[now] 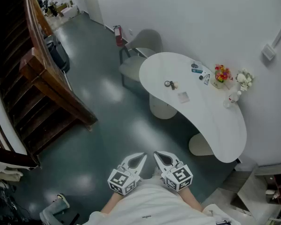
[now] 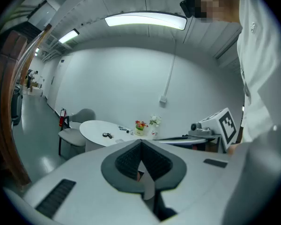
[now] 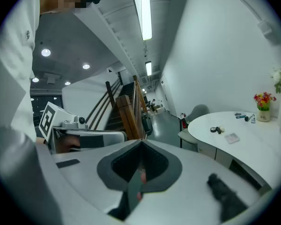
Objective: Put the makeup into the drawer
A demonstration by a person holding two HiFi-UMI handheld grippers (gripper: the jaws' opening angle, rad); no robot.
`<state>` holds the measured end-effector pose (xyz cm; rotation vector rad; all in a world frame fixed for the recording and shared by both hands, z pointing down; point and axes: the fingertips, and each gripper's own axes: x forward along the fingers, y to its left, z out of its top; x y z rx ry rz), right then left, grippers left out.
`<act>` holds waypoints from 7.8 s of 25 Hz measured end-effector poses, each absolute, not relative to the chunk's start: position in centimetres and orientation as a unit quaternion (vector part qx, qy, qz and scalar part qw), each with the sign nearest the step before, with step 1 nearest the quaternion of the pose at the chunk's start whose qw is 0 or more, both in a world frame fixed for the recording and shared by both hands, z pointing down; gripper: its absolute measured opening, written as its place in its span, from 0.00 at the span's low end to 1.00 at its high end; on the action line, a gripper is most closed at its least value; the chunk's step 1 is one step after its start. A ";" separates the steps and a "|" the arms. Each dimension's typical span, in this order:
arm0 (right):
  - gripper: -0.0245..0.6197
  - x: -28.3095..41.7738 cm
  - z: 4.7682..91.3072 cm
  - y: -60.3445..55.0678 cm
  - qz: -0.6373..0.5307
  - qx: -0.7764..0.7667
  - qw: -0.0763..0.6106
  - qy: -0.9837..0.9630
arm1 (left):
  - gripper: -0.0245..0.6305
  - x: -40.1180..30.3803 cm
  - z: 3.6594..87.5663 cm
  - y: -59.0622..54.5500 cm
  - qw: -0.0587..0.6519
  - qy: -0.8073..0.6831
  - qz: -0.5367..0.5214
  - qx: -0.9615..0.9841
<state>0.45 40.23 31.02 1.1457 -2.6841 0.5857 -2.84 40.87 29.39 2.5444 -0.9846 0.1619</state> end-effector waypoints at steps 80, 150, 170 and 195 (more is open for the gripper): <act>0.10 -2.9 49.5 9.0 0.239 0.463 0.158 -0.839 | 0.05 -10.5 44.3 7.1 0.213 -0.345 0.099 0.909; 0.08 2.9 79.9 -7.3 0.138 0.556 0.309 -0.759 | 0.05 -9.9 61.2 3.6 0.200 -0.269 0.174 0.926; 0.07 -7.8 79.4 1.4 0.205 0.541 0.268 -0.771 | 0.05 -11.4 60.1 2.8 0.221 -0.307 0.158 0.912; 0.08 -11.9 79.0 5.7 0.267 0.554 0.258 -0.745 | 0.05 -13.0 58.5 2.4 0.213 -0.335 0.145 0.906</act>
